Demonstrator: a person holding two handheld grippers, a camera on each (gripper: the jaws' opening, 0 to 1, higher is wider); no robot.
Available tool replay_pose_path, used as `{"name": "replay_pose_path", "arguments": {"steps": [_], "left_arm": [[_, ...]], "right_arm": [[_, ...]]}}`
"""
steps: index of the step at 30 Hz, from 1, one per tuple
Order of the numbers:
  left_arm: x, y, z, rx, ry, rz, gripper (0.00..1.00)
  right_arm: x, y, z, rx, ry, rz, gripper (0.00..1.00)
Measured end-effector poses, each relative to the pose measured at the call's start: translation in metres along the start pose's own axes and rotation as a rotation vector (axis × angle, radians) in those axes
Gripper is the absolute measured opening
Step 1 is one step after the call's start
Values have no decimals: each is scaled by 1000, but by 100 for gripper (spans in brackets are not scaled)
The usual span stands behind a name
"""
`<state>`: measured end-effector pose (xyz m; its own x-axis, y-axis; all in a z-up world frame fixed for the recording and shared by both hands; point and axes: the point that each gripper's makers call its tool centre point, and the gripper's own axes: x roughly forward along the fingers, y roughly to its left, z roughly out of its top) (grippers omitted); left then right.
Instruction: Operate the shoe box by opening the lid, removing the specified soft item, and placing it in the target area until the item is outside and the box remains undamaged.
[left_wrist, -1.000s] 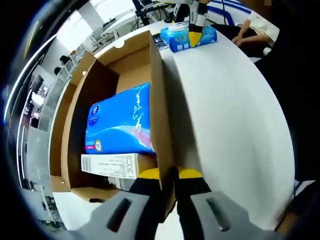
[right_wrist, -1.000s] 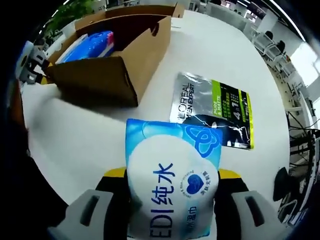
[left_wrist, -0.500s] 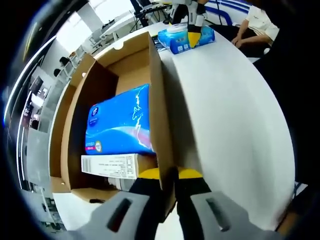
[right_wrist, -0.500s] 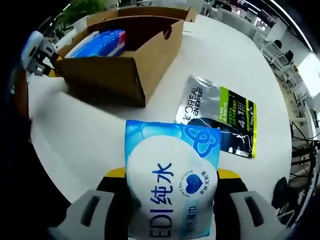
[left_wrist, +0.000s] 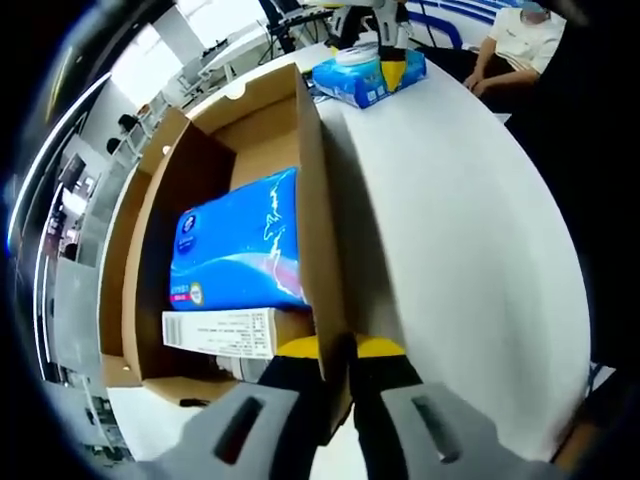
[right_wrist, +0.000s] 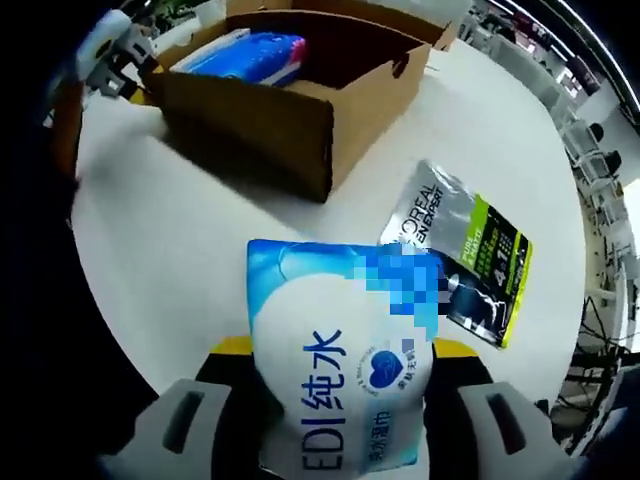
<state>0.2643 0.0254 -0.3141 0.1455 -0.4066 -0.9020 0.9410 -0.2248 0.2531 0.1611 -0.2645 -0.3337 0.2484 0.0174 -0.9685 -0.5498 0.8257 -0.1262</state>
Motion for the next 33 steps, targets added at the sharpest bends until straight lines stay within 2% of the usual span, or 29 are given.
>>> {"name": "replay_pose_path", "arguments": {"steps": [11,12,15,21,25,33], "left_arm": [[-1,1,0,-2,-2,-1,7],[-1,1,0,-2,-1,0,7],[0,1,0,-4,1,1,7],[0,1,0,1,16,3,7],[0,2,0,-9,14,5,8],[-1,2,0,-22,18,5,7]], "right_arm": [[-12,10,-14,-168,79,25,61],[-16,11,-17,-217,85,25,61],[-18,8,-18,-271,97,25,60],[-25,1,-16,-448,114,19,60],[-29,-2,-15,-487,97,45,60],[-34,-8,-16,-561,98,49,58]]}}
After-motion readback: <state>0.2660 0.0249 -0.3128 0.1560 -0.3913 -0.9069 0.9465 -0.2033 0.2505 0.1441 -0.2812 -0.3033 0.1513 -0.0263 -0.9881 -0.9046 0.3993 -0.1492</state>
